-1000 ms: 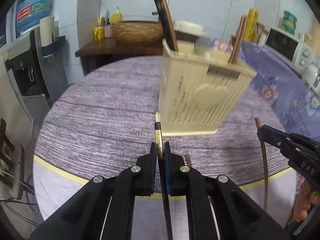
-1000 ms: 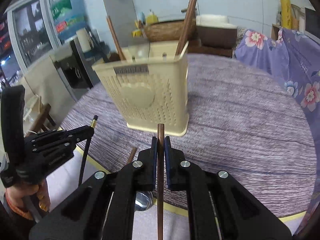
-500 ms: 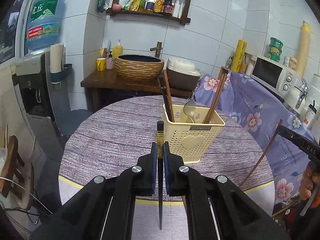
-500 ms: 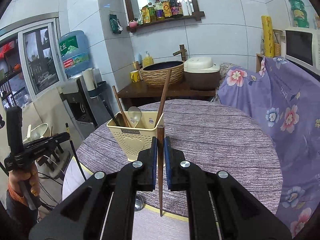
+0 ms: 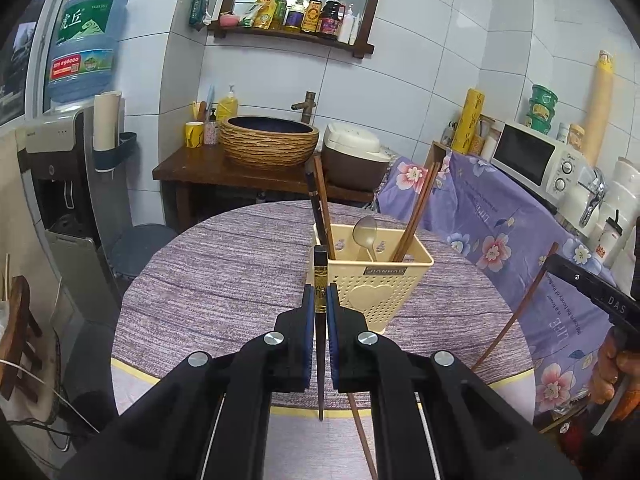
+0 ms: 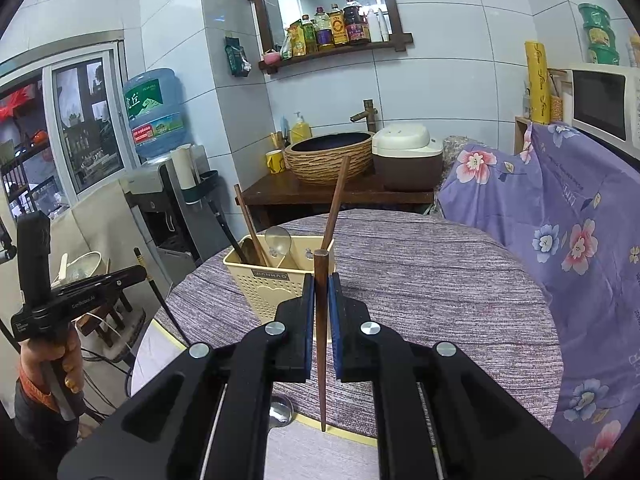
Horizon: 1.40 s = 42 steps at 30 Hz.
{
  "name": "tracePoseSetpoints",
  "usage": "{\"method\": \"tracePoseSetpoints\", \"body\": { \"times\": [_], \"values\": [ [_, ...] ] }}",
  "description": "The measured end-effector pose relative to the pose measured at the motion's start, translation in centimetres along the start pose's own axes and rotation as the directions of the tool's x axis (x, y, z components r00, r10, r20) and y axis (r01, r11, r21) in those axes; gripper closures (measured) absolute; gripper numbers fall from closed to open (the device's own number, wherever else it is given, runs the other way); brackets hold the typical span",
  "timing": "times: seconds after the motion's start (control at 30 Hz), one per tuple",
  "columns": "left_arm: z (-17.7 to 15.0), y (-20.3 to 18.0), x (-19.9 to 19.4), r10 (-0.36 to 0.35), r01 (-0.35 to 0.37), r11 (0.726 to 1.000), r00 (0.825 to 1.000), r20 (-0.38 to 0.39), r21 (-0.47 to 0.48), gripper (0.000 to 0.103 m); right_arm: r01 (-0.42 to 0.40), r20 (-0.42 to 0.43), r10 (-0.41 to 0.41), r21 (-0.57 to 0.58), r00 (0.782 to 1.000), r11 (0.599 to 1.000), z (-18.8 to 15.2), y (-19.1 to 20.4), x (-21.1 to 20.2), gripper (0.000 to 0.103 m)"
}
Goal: Organize utensils
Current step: 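Lift both held chopsticks up and lower them into the cream holder, then open both tools to release the chopsticks inside the holder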
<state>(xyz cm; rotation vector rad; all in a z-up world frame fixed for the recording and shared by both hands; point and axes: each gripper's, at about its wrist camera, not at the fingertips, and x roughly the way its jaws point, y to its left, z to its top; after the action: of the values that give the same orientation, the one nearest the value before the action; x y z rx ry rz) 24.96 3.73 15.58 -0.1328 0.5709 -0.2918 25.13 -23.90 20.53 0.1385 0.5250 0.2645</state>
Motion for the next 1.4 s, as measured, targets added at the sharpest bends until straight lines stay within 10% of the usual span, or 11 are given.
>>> {"method": "tracePoseSetpoints", "body": {
  "times": [0.63,1.13,1.27,1.33,1.4],
  "values": [
    [15.0,-4.9,-1.5,-0.016,-0.001,0.998,0.970,0.241,0.069,0.101,-0.031,0.161,0.044,-0.083,0.986,0.996,16.3,5.2,2.1,0.095],
    [7.3,1.9,6.9,-0.040,0.060,0.983,0.992,0.117,-0.172,0.101,0.007,-0.011,-0.007,-0.026,1.000,1.000,9.6,3.4,12.9,0.095],
    [5.4,2.3,6.7,-0.013,0.066,0.965,0.978,0.208,-0.254,0.101,-0.015,-0.040,0.016,0.013,0.999,1.000,7.1,3.1,14.2,0.095],
    [4.9,2.0,6.8,-0.038,0.098,0.957,0.975,0.217,-0.273,0.101,0.024,-0.028,-0.023,0.004,0.999,1.000,6.1,3.1,14.0,0.082],
    [4.6,1.4,6.6,-0.032,0.093,0.963,0.971,0.236,-0.253,0.101,0.030,0.035,-0.031,0.027,0.999,0.999,5.4,2.8,13.0,0.022]
  ]
}}
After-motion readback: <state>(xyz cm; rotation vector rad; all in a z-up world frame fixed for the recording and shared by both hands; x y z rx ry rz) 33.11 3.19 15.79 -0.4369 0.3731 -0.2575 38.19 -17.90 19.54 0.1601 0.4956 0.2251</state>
